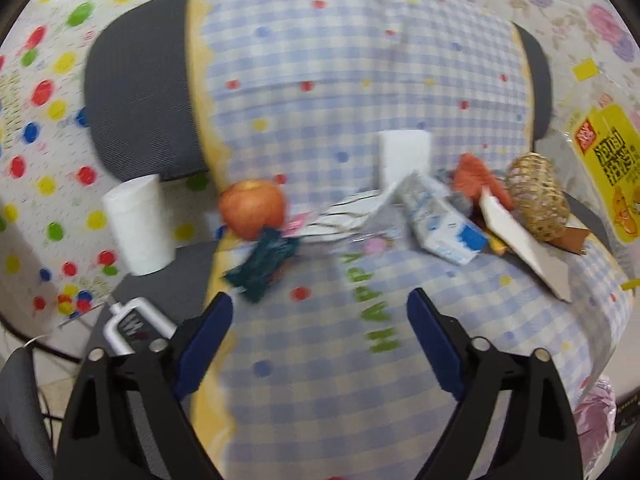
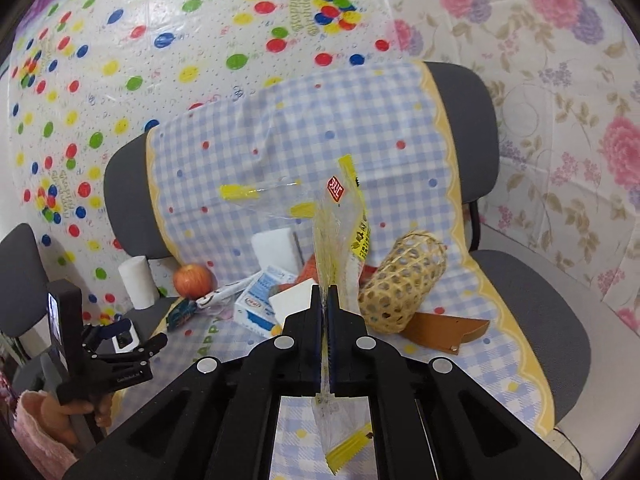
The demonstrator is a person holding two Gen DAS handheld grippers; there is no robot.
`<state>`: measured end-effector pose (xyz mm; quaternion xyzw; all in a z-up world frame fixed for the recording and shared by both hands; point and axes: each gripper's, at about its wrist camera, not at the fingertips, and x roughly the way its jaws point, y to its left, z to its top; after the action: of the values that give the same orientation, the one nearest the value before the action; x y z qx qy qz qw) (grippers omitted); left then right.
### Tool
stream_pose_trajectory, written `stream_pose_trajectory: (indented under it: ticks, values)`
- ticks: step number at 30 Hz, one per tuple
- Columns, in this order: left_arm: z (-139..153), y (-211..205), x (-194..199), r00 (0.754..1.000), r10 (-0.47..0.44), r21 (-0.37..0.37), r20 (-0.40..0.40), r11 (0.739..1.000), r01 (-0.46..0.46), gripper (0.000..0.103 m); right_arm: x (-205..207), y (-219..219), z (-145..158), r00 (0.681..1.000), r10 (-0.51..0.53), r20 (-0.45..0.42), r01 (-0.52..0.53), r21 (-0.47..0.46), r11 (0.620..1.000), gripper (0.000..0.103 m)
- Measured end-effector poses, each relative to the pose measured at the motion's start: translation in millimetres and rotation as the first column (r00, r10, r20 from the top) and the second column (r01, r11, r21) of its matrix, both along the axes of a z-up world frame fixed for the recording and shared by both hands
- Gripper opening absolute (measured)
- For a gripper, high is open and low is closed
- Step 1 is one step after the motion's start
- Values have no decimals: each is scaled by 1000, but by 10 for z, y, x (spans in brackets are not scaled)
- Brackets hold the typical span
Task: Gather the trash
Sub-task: 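Carry the wrapper with the right tool while the left tool grasps the white paper box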
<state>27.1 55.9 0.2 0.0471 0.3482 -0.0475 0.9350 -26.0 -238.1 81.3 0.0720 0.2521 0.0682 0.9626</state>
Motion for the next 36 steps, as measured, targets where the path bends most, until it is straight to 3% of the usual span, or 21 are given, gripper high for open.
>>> stream_pose_trajectory:
  ticks: [7, 11, 18, 22, 25, 26, 32, 36]
  values:
    - [-142, -810, 75, 977, -199, -77, -75, 978, 193, 62, -113, -239, -143, 995, -97, -2, 97, -48, 994, 3]
    - [-262, -1208, 101, 959, -258, -108, -115, 963, 246, 61, -185, -412, -280, 990, -139, -25, 137, -65, 988, 3]
    - [-453, -1617, 380, 947, -248, -168, -206, 962, 215, 60, -269, -620, -445, 987, -153, -43, 150, -64, 987, 3]
    - [-484, -1750, 489, 950, -231, -159, -212, 967, 200, 53, -271, -696, -521, 987, -150, -58, 147, -48, 988, 3]
    - [-461, -1774, 556, 950, -227, -193, -216, 963, 186, 26, -287, -737, -553, 987, -146, -67, 144, -30, 989, 3]
    - [-442, -1782, 557, 948, -234, -213, -216, 959, 188, 23, -302, -742, -554, 987, -145, -68, 143, -27, 989, 3]
    - [-11, -1763, 47, 936, -350, -225, -40, 916, 333, 0, -485, -792, -492, 987, -151, -58, 152, 5, 988, 3]
    - [267, -1731, -425, 899, -432, -142, 66, 888, 437, 0, -691, -801, -427, 985, -164, -51, 166, 23, 986, 3]
